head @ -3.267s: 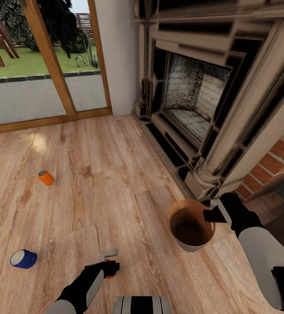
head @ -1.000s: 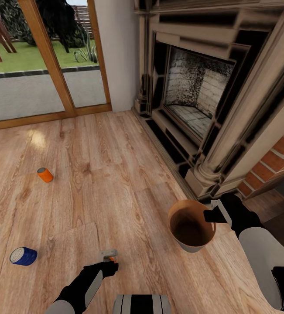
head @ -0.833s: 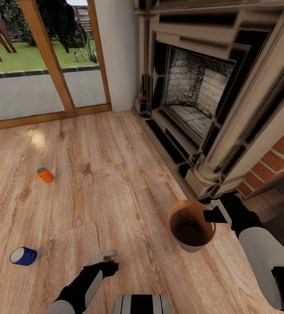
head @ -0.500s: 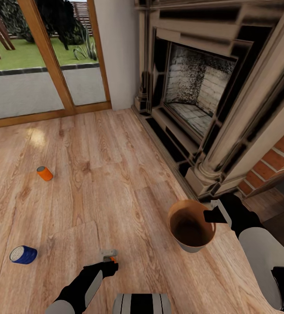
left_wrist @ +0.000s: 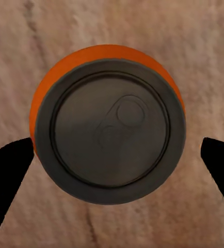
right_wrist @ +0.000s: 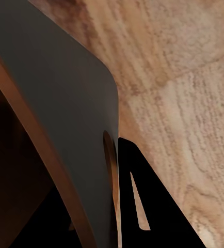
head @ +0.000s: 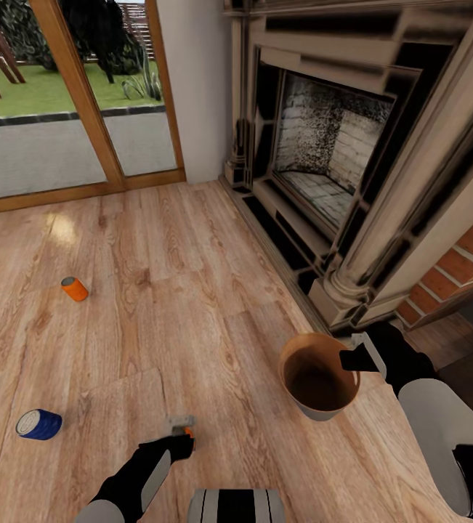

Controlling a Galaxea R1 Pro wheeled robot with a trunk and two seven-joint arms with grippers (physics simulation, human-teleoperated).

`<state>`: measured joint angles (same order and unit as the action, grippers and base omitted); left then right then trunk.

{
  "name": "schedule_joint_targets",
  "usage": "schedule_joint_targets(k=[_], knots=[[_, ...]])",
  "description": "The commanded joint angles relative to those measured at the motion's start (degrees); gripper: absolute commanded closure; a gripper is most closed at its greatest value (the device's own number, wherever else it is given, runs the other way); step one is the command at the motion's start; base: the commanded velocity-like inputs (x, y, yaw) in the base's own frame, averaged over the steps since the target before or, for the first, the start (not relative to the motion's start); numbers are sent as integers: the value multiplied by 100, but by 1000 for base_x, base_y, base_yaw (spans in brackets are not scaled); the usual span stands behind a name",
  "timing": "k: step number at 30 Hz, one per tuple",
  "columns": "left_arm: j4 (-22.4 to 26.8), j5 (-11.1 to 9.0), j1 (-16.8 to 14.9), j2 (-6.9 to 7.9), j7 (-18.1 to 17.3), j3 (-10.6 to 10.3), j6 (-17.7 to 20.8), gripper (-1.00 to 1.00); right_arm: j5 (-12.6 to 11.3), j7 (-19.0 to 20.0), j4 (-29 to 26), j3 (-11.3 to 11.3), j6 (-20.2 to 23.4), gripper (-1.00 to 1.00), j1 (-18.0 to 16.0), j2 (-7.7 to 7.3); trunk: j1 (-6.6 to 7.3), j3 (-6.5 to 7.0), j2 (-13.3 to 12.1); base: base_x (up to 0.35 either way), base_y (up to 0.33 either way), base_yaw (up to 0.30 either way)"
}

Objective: Put the three can of soda from the living room inside the tash can in the kitchen.

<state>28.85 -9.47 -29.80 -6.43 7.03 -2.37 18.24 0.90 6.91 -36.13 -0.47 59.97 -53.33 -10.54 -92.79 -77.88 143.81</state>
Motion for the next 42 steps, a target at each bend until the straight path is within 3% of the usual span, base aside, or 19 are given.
schedule_joint_targets(k=[1, 23, 32, 42], knots=[[1, 1, 0, 0, 0, 0, -18, 100, -81, 24, 0, -5, 3, 100, -2, 0, 1, 0, 0, 0, 0, 0], [28, 7, 0, 2, 18, -9, -110, 100, -81, 21, 20, -5, 3, 100, -2, 20, 1, 0, 0, 0, 0, 0], [1171, 12, 41, 8, 30, -8, 239, 100, -81, 15, 21, -5, 3, 100, -2, 23, 1, 0, 0, 0, 0, 0], [1647, 7, 69, 2, 28, -17, 469, 100, -81, 12, 34, -4, 3, 100, -2, 36, 1, 0, 0, 0, 0, 0]])
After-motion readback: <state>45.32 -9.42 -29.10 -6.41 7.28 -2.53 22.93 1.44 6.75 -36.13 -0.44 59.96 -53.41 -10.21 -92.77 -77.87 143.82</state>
